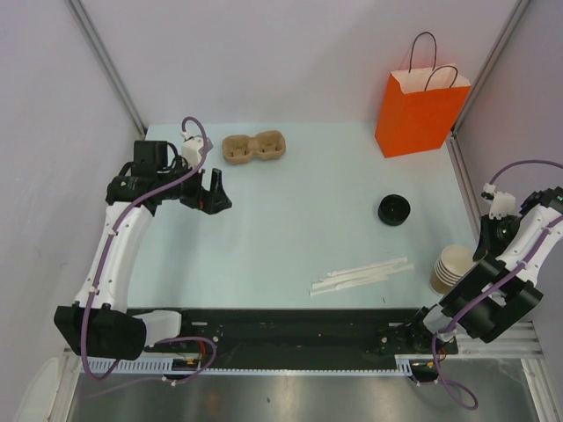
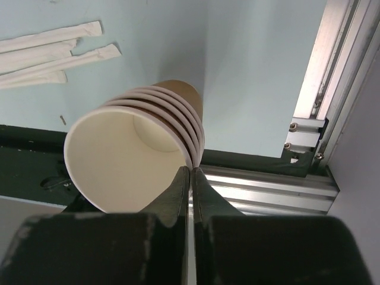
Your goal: Pack the takeout coffee
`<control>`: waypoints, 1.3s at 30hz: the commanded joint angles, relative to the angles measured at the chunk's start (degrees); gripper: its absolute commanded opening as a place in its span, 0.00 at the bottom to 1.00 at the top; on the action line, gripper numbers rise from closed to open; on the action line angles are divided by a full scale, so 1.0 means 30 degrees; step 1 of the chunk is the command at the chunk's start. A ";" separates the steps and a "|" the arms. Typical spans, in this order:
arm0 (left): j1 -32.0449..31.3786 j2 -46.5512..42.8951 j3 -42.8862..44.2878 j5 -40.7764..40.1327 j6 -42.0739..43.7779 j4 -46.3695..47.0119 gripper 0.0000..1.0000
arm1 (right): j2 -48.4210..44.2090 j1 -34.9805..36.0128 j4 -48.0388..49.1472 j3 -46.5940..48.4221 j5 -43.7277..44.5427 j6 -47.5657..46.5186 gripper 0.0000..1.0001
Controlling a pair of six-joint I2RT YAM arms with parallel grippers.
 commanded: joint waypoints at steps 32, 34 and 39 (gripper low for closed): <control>-0.0362 0.1123 0.1168 0.1012 0.0448 -0.0038 0.99 | -0.4052 -0.1865 -0.3216 0.3192 -0.4555 -0.1272 0.00; -0.0363 0.1270 0.1198 0.1013 0.0448 -0.0067 0.99 | -0.4258 -0.1865 -0.3216 0.3369 -0.4643 -0.1125 0.00; -0.0392 0.1358 0.1227 0.1042 0.0507 -0.0096 1.00 | -0.4668 -0.1836 -0.3187 0.4129 -0.4848 -0.0685 0.00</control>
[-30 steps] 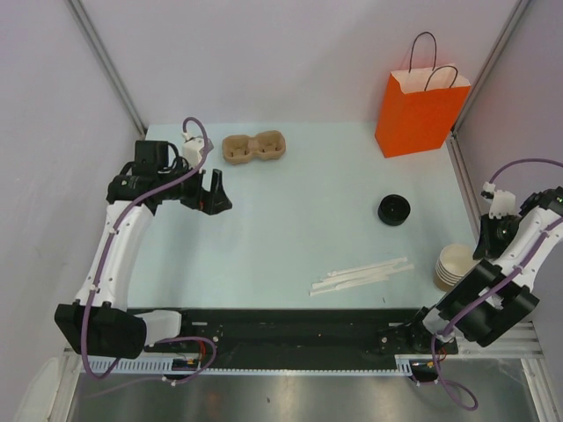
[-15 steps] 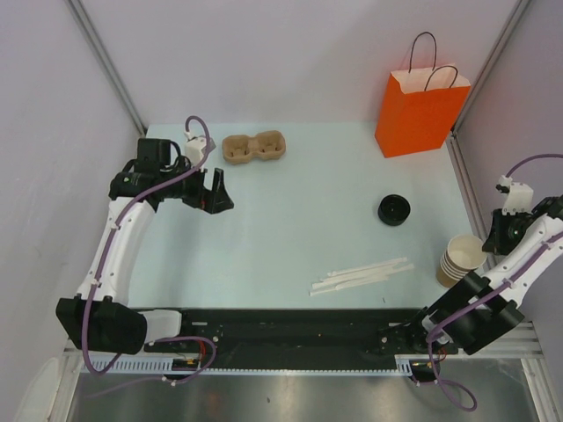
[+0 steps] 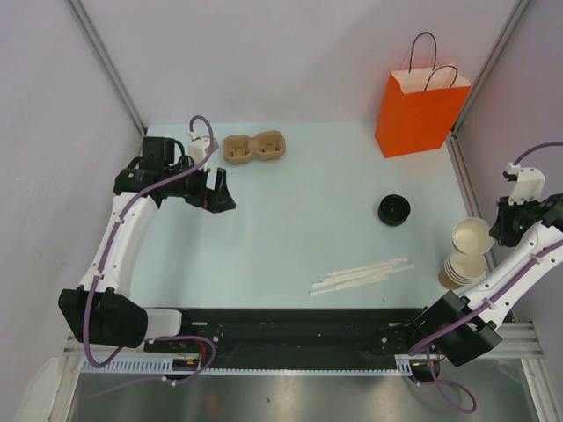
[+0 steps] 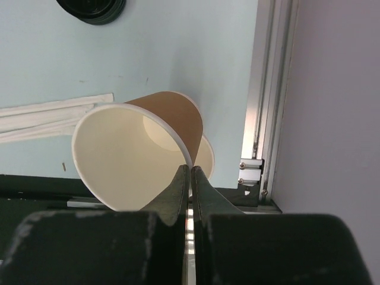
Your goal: Pack the takeout coffee
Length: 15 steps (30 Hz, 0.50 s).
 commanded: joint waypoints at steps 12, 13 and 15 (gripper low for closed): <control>0.1543 0.0090 0.1762 0.2827 -0.0319 0.0422 1.00 | 0.1591 0.4584 -0.2975 0.6208 -0.2888 0.4871 0.00; 0.2185 0.0091 0.2170 0.3150 -0.0495 0.0480 1.00 | 0.1949 0.5985 -0.2801 0.6590 -0.2479 0.5775 0.00; 0.3681 0.0120 0.2466 0.4143 -0.0760 0.0714 0.99 | 0.2536 0.7310 -0.2275 0.7412 -0.2126 0.6658 0.00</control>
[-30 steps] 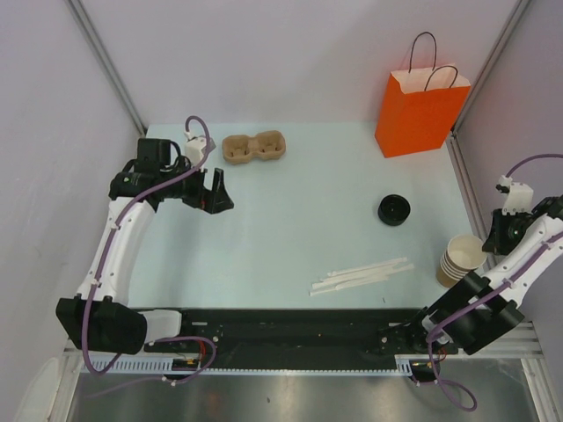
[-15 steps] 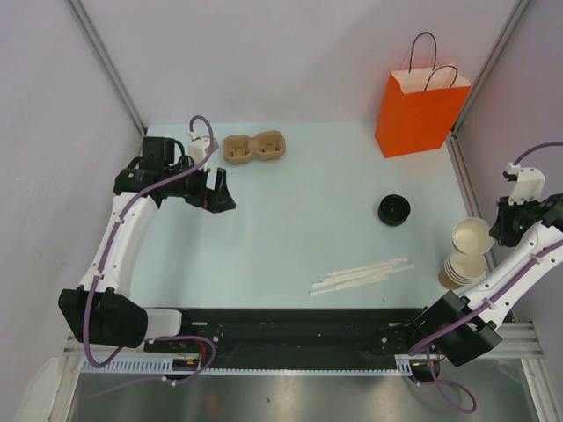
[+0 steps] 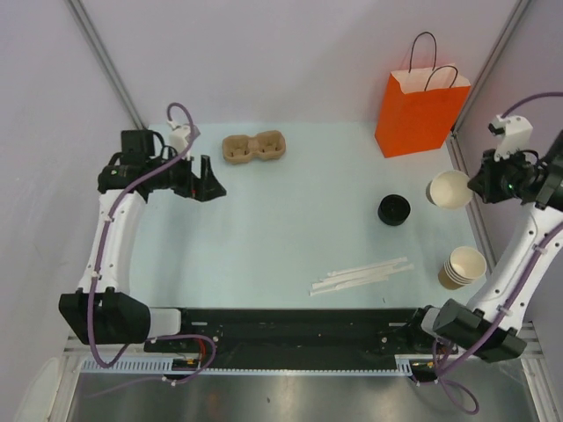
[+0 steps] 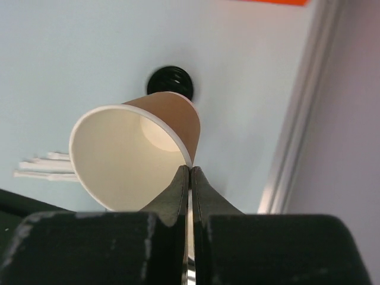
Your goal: Pack the takeout coffee
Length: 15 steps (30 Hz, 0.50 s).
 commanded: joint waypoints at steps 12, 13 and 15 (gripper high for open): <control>0.4895 -0.5294 -0.3027 -0.1007 -0.2833 0.6140 0.99 | 0.6789 1.5431 0.3996 0.1481 0.3410 0.6739 0.00; 0.4895 -0.6140 -0.3267 -0.1361 -0.2283 0.6142 1.00 | 0.7401 1.5872 0.4584 0.1129 0.3352 0.6915 0.00; 0.4895 -0.6557 -0.3591 -0.1161 -0.1840 0.5764 0.99 | 0.8019 1.7570 0.6371 0.0427 0.3380 0.7790 0.00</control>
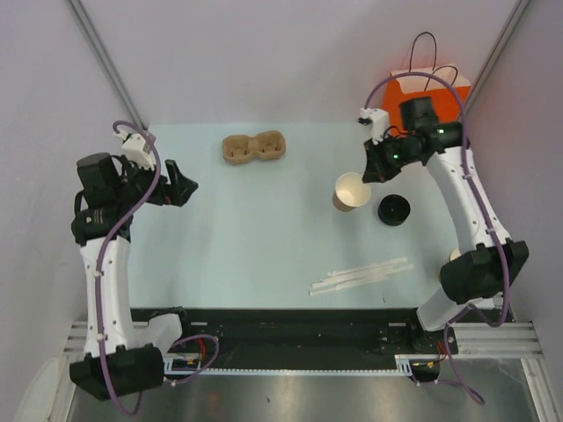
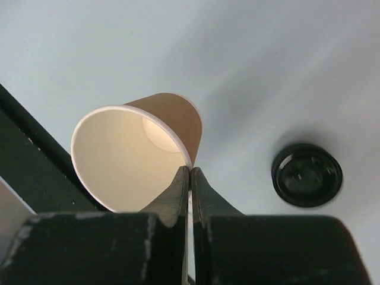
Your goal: Pack the takeout coffee
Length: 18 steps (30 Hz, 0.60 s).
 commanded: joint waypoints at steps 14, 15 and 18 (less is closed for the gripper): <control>0.0079 -0.2427 -0.2654 -0.0282 0.1674 0.0504 0.99 | 0.7033 0.8984 0.6239 0.0553 0.2086 0.4208 0.00; 0.0079 -0.2368 -0.2684 -0.0253 0.1732 0.0503 1.00 | 0.7267 0.9131 0.6385 0.0494 0.2055 0.4354 0.00; 0.0079 -0.2192 -0.2889 -0.0136 0.1733 0.0591 1.00 | 0.7473 0.9571 0.7058 0.0114 0.2171 0.4853 0.00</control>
